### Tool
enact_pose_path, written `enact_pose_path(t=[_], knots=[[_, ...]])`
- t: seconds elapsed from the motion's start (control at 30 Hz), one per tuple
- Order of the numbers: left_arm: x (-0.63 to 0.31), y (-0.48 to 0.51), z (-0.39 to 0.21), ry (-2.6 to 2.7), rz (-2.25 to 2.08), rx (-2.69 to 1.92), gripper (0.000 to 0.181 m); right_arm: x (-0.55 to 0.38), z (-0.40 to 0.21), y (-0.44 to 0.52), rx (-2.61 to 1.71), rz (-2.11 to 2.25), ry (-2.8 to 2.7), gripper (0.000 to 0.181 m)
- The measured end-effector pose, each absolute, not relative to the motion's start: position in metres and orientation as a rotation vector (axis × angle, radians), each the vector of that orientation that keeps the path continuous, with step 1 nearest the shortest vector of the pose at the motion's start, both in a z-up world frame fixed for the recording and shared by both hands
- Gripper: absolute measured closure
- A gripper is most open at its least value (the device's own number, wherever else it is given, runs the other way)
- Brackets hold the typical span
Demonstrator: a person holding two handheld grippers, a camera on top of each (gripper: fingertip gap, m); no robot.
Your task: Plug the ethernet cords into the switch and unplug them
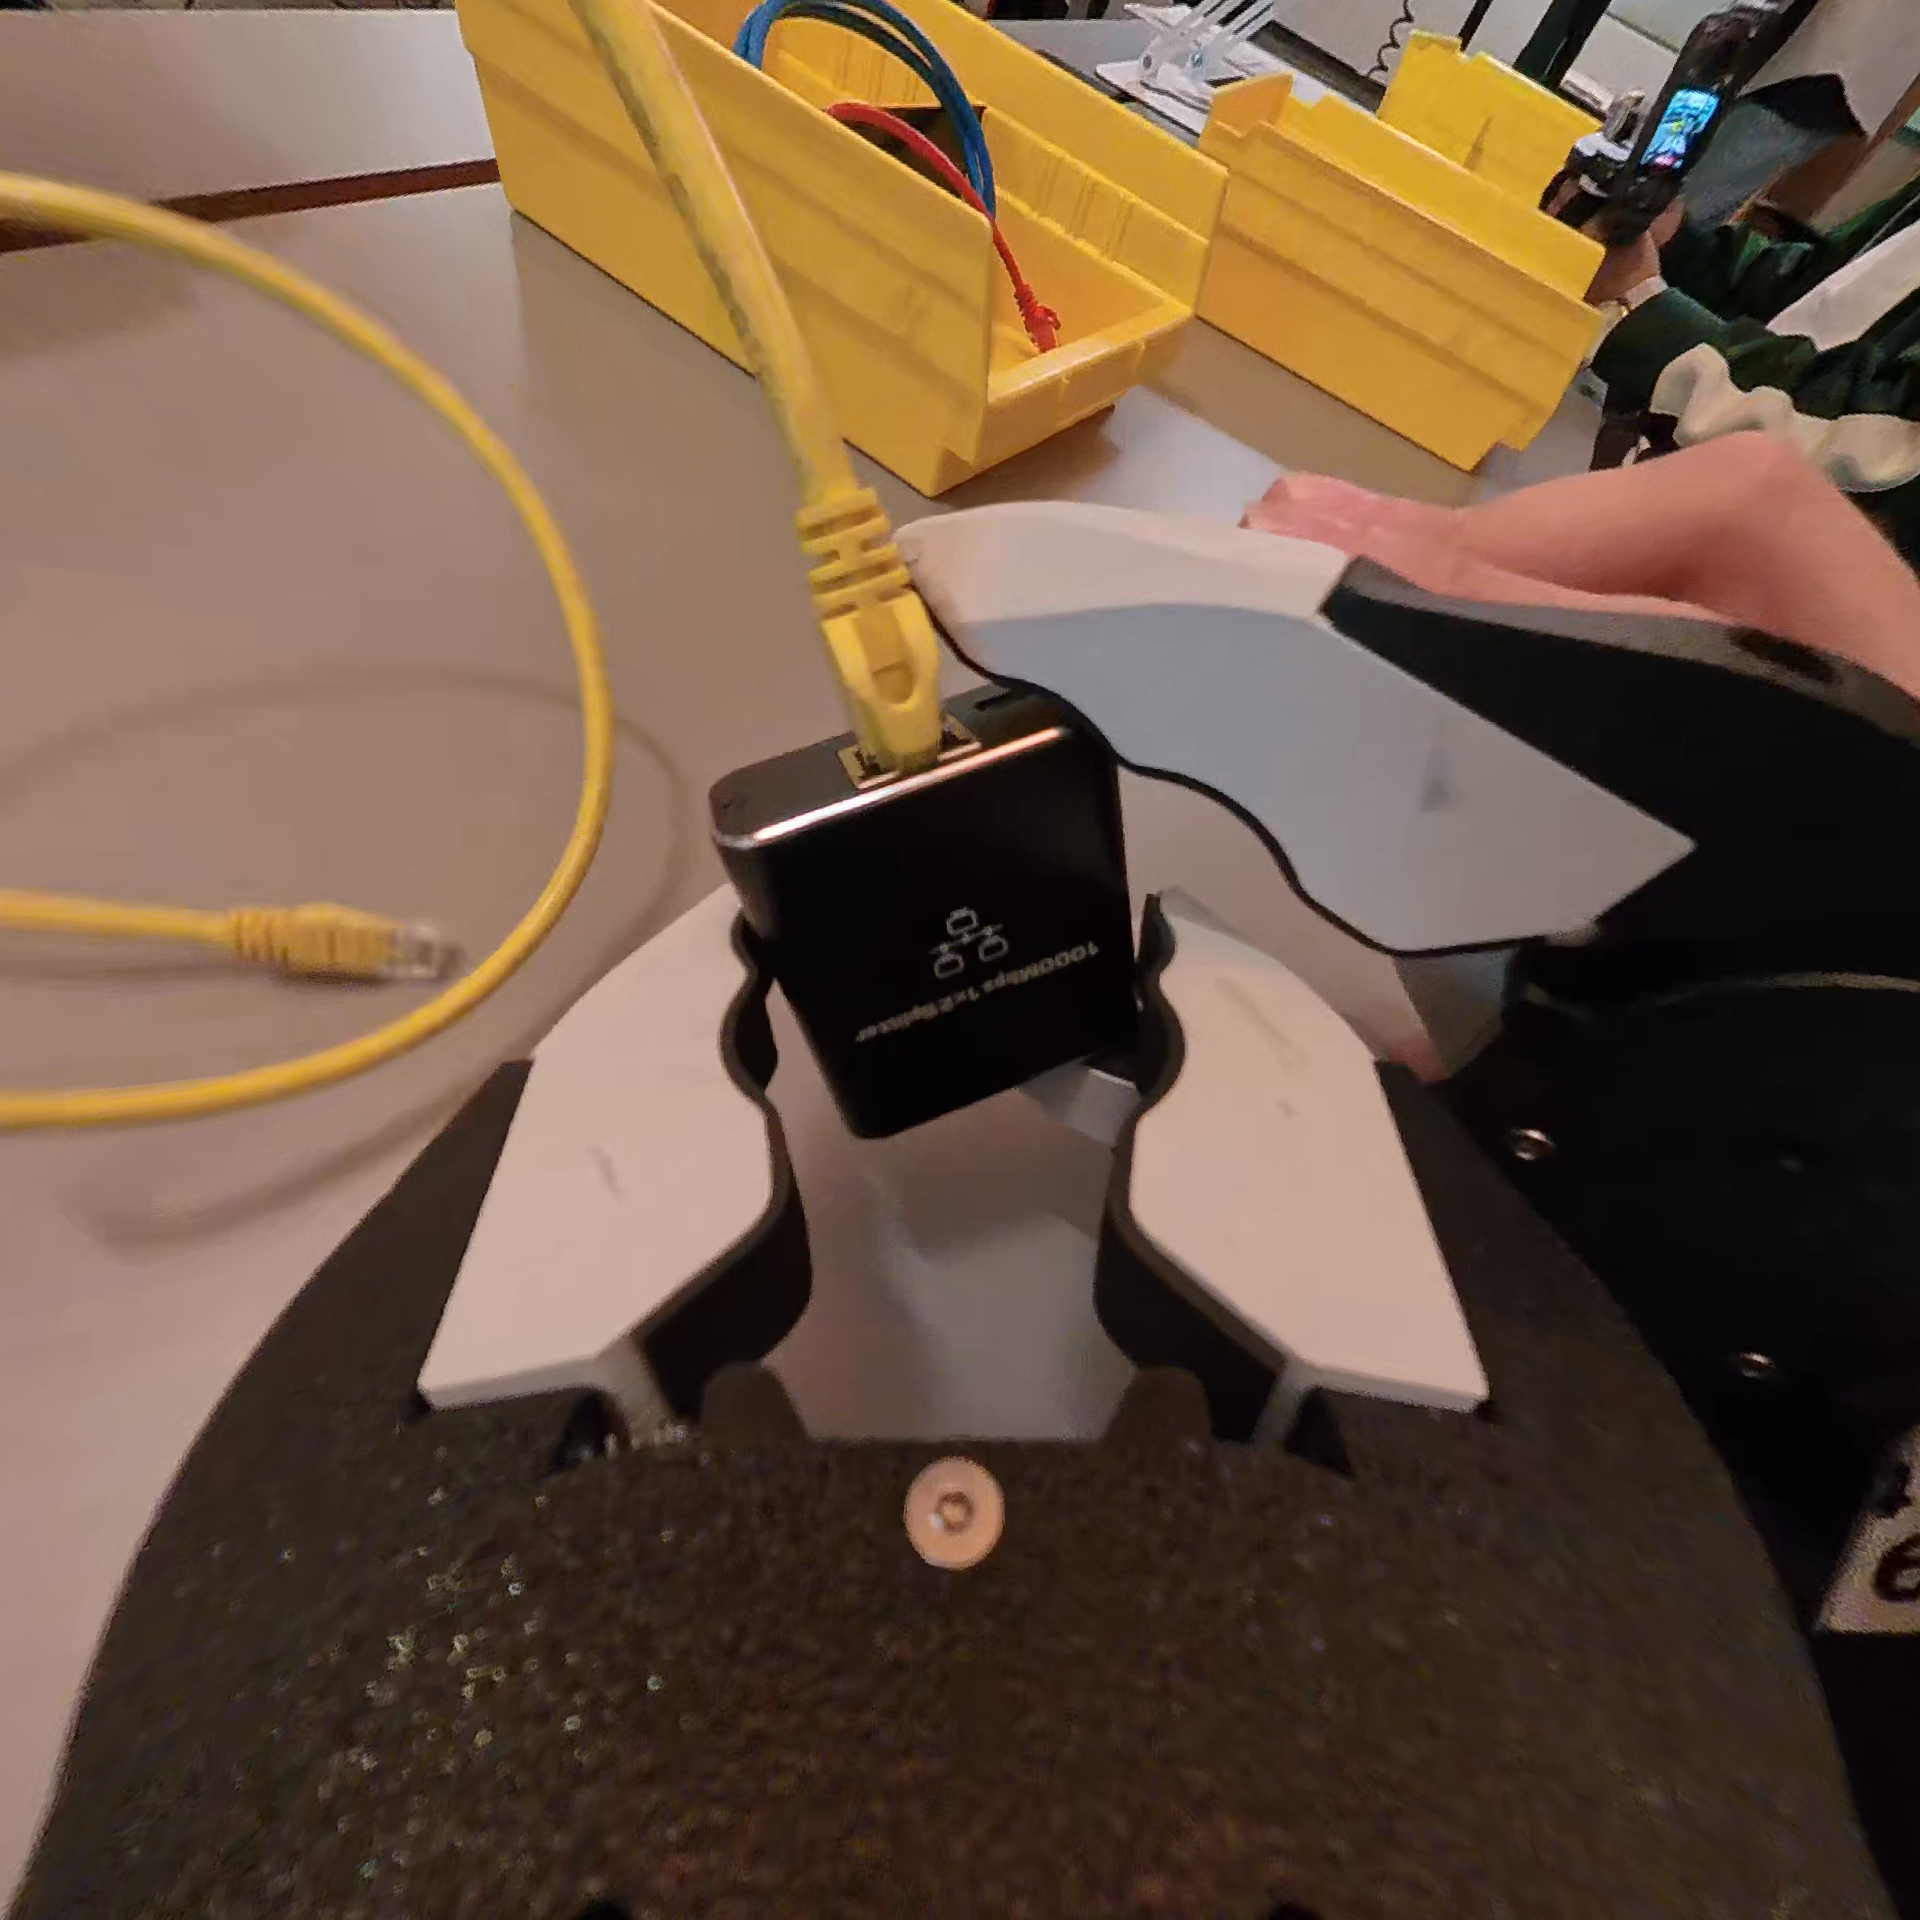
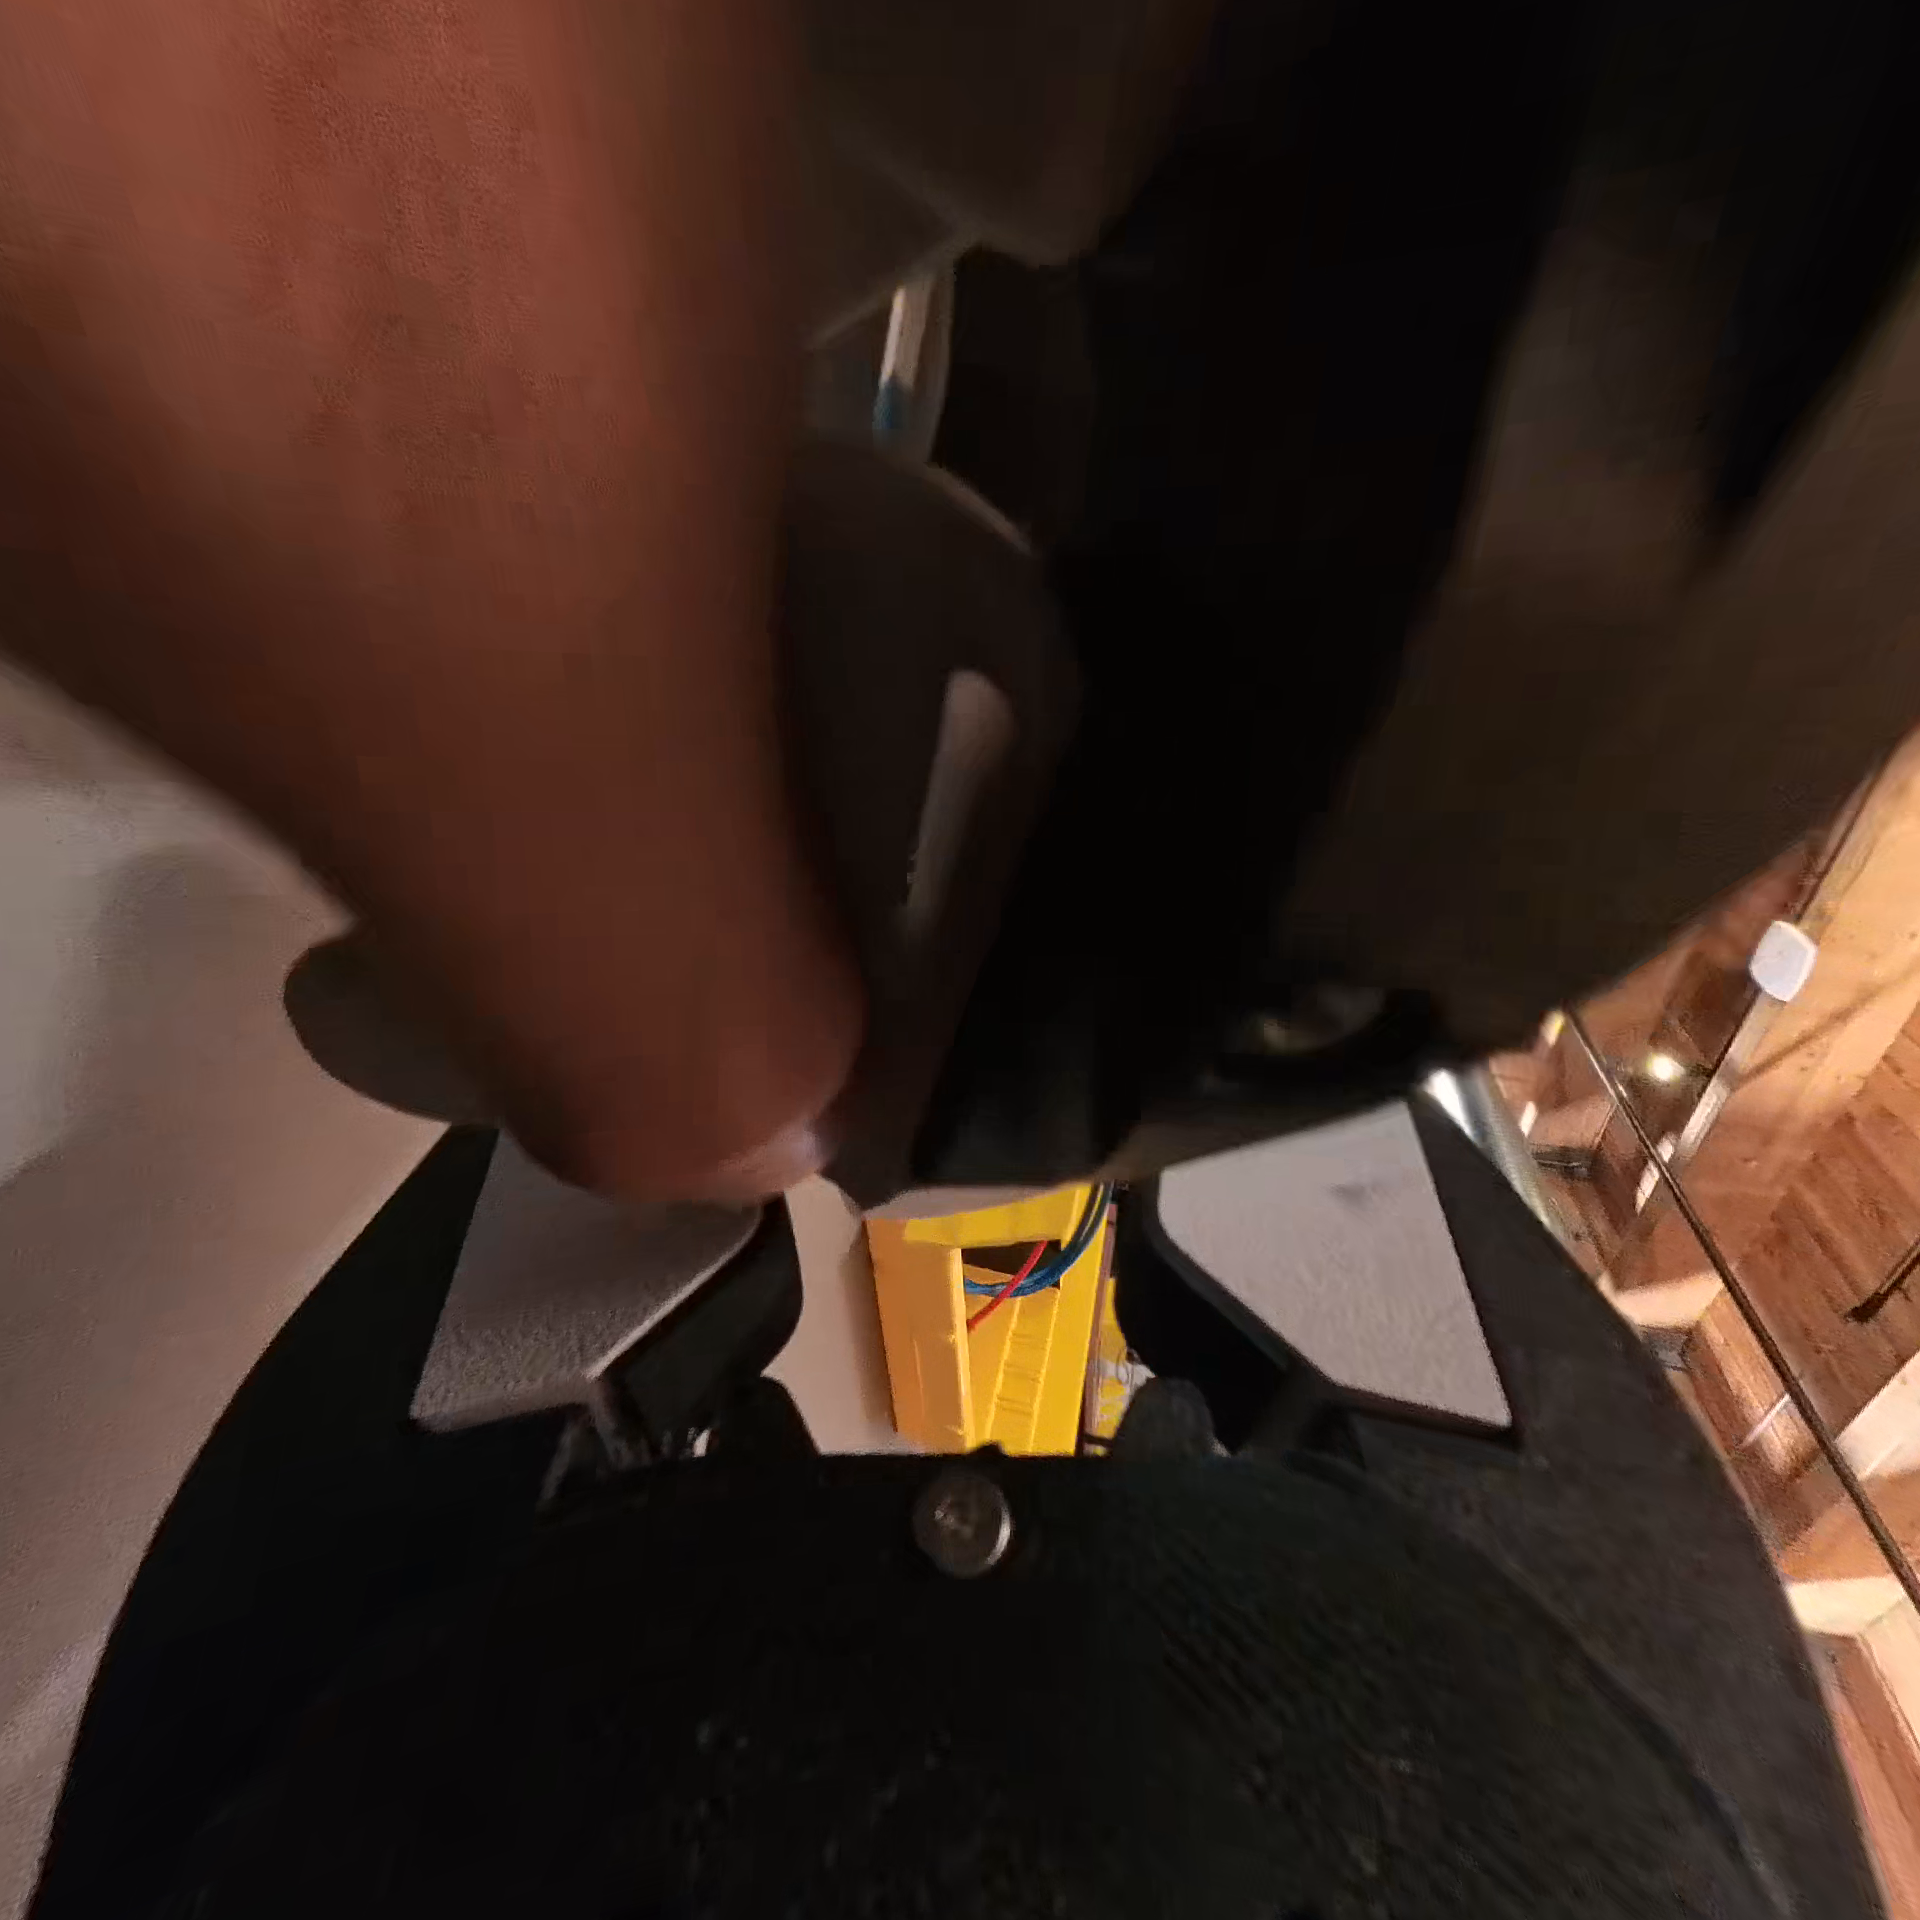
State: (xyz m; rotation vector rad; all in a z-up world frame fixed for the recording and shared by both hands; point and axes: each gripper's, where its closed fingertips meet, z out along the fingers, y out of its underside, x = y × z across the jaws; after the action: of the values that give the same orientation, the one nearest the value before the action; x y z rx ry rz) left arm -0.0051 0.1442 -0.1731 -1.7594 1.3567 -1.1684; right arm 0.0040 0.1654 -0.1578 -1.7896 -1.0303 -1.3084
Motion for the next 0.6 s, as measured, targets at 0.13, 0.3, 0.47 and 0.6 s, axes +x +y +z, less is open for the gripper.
enact_pose_path(t=[0.13,0.3,0.47,0.6], knots=[[-0.01,0.146,-0.17,1.429,-1.223,-1.668,0.117,-0.014,-0.157,0.163,-1.731,-1.01,-1.084,0.111],[-0.023,0.167,-0.153,1.473,-1.1,-1.475,0.118,-0.006,-0.137,0.15,-1.858,-0.244,-0.674,0.072],[-0.029,0.161,-0.149,1.609,-0.972,-1.281,0.118,-0.04,-0.105,0.142,-1.708,0.611,-0.333,0.111],[-0.03,0.151,-0.158,1.733,-0.838,-1.184,0.118,-0.051,-0.124,0.145,-1.779,0.691,-0.332,0.124]])
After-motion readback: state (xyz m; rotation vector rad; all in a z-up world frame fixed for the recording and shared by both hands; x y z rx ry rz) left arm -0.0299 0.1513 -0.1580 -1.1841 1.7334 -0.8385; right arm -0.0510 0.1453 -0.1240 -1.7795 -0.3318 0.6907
